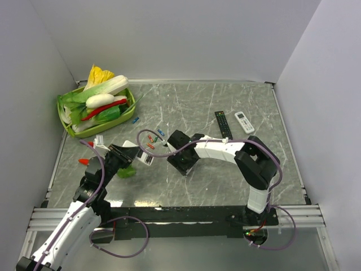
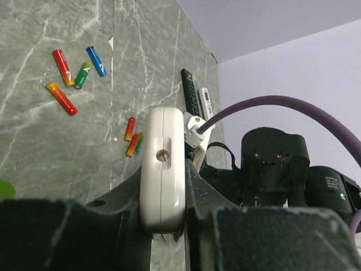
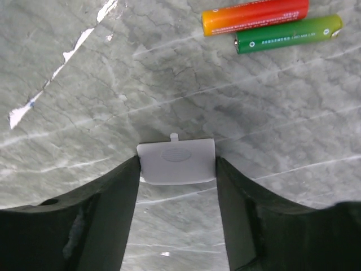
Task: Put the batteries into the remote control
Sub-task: Move the battery cover to the center of the board, then pick up the battery cover at the center of the board.
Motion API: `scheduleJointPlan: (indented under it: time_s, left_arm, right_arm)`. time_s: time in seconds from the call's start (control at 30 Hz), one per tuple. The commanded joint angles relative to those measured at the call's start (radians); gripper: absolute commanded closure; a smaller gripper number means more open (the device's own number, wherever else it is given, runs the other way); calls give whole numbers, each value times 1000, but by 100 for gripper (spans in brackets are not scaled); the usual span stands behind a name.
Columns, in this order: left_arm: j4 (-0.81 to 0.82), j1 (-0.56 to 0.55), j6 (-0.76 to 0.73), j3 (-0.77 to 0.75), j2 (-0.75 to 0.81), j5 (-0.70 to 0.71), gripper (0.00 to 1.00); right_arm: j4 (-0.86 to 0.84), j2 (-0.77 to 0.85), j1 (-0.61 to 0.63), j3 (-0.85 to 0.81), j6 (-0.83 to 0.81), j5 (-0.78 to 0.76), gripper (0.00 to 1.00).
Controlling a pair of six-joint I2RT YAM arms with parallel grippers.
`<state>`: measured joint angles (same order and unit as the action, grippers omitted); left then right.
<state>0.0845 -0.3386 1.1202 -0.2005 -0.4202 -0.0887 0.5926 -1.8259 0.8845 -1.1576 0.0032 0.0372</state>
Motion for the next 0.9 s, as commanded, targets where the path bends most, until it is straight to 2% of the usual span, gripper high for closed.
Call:
scheduleJointPlan:
  time_s: [0.0, 0.07, 0.13, 0.5, 0.6, 0.87]
  left_arm:
    - [12, 6, -5, -17, 18, 7, 98]
    - [12, 6, -7, -17, 20, 7, 98]
    - [17, 7, -3, -16, 18, 4, 98]
    - [23, 7, -3, -10, 20, 4, 98]
    - [27, 7, 0, -7, 18, 3, 98]
    - [37, 7, 0, -5, 9, 0, 98]
  right_arm:
    - [24, -1, 36, 65, 109, 26, 29]
    - [16, 17, 39, 81, 106, 29, 22]
    - [6, 39, 39, 96, 90, 30, 20]
    - [35, 77, 42, 130, 50, 12, 21]
    - [33, 73, 42, 128, 49, 3, 22]
    - [36, 66, 42, 128, 57, -8, 36]
